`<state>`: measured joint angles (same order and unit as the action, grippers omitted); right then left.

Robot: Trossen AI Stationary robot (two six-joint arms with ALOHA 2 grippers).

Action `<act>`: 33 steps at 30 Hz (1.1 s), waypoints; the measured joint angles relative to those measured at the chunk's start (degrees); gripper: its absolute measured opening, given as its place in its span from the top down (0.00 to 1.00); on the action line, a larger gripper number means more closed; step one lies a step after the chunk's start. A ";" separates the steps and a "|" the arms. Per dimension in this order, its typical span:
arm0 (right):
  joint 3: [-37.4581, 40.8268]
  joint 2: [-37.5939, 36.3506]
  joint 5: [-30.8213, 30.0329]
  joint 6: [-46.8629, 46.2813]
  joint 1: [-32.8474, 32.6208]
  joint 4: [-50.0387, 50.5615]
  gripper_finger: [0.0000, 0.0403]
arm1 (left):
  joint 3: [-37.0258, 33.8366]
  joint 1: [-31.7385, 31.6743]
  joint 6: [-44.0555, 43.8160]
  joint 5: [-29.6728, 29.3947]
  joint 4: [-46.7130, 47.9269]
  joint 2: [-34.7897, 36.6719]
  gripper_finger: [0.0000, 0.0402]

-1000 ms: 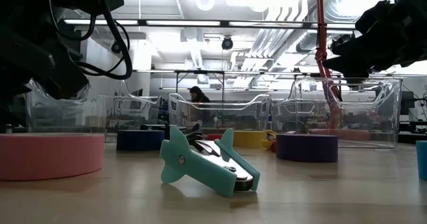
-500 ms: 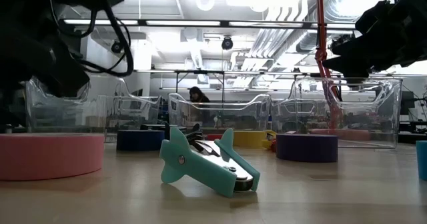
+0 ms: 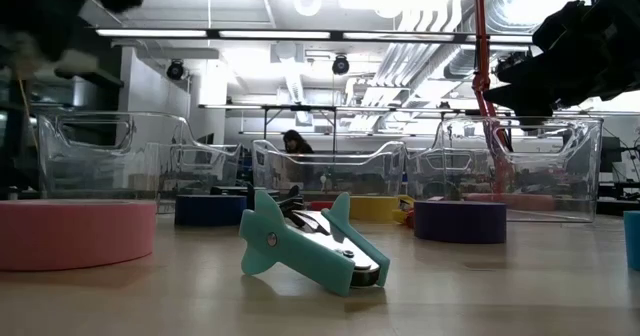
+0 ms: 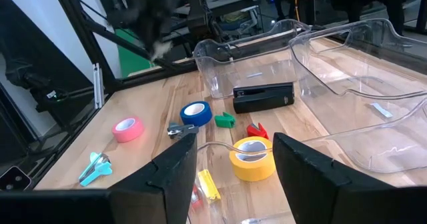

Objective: Pick and place Stapler, Stapler remover, tape
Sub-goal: Put the grey staple remover into the bottom left transparent bin

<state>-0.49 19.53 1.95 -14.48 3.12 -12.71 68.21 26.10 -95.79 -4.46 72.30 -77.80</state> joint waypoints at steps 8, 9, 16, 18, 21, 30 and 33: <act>0.01 0.00 -0.01 -0.01 0.01 0.01 0.53 | 5.13 -13.32 7.15 -11.10 12.79 3.81 0.76; 0.01 0.00 -0.01 -0.01 0.00 0.00 0.53 | 5.13 -15.90 9.70 -11.14 12.82 3.70 0.76; 0.02 0.00 -0.01 -0.02 0.01 0.00 0.53 | 5.13 -31.19 25.49 -10.98 11.24 -1.84 0.76; 0.01 0.00 -0.01 -0.01 0.00 0.00 0.53 | 5.13 -34.04 28.73 -10.16 10.78 -4.15 0.76; 0.02 0.00 -0.01 -0.01 0.01 0.00 0.53 | 5.11 -36.95 32.91 -8.15 9.26 -7.95 0.76; 0.01 0.00 -0.01 -0.02 -0.01 0.00 0.53 | 4.81 -41.21 41.49 -5.82 5.46 -14.78 0.76; 0.01 0.00 -0.01 -0.01 -0.01 0.00 0.53 | 2.16 -41.21 46.27 -3.93 0.07 -14.81 0.76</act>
<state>-0.48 19.53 1.93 -14.49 3.12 -12.71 70.37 -15.11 -49.52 -8.39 72.37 -92.61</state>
